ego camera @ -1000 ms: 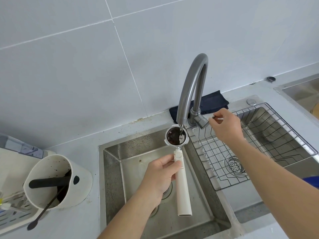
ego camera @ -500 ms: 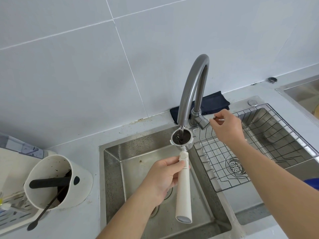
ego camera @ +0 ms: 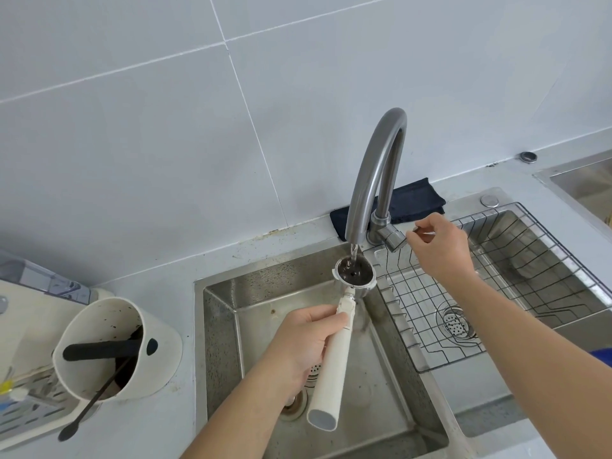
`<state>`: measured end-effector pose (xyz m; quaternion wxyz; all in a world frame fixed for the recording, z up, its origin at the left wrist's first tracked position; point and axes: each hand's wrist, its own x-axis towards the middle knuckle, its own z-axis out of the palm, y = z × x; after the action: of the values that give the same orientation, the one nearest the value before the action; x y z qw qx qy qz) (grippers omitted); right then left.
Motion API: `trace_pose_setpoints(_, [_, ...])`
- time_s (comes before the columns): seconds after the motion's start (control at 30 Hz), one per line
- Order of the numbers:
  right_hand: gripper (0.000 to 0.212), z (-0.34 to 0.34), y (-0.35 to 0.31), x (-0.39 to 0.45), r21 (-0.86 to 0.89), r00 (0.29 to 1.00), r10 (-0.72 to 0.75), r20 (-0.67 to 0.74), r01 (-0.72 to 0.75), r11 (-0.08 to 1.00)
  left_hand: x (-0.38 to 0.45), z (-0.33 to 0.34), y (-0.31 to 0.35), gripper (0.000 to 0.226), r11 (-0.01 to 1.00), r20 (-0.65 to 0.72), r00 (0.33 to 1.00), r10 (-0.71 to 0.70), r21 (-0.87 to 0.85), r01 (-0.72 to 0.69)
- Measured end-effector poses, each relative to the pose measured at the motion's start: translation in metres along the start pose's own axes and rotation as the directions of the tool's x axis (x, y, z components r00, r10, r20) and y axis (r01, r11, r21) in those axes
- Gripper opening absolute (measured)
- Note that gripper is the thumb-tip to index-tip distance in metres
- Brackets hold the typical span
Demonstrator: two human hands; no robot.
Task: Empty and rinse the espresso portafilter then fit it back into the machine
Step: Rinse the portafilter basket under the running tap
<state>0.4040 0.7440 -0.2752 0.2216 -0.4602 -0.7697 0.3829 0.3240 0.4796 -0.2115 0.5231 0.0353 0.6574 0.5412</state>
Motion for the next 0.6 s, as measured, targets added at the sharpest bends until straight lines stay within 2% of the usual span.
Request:
trace_pose_setpoints(0.3, [0.011, -0.0003, -0.0019, -0.0007, -0.004, 1.000, 0.009, 0.000, -0.009, 1.000, -0.0029, -0.0110, -0.0067, 0.017, 0.990, 0.012, 0.995, 0.099, 0.102, -0.099])
trace_pose_setpoints(0.6, [0.012, -0.0011, -0.0024, -0.0015, -0.004, 1.000, 0.010, 0.000, -0.010, 1.000, -0.0013, -0.0039, -0.0088, 0.021, 0.996, 0.044, 0.996, 0.083, 0.022, -0.084])
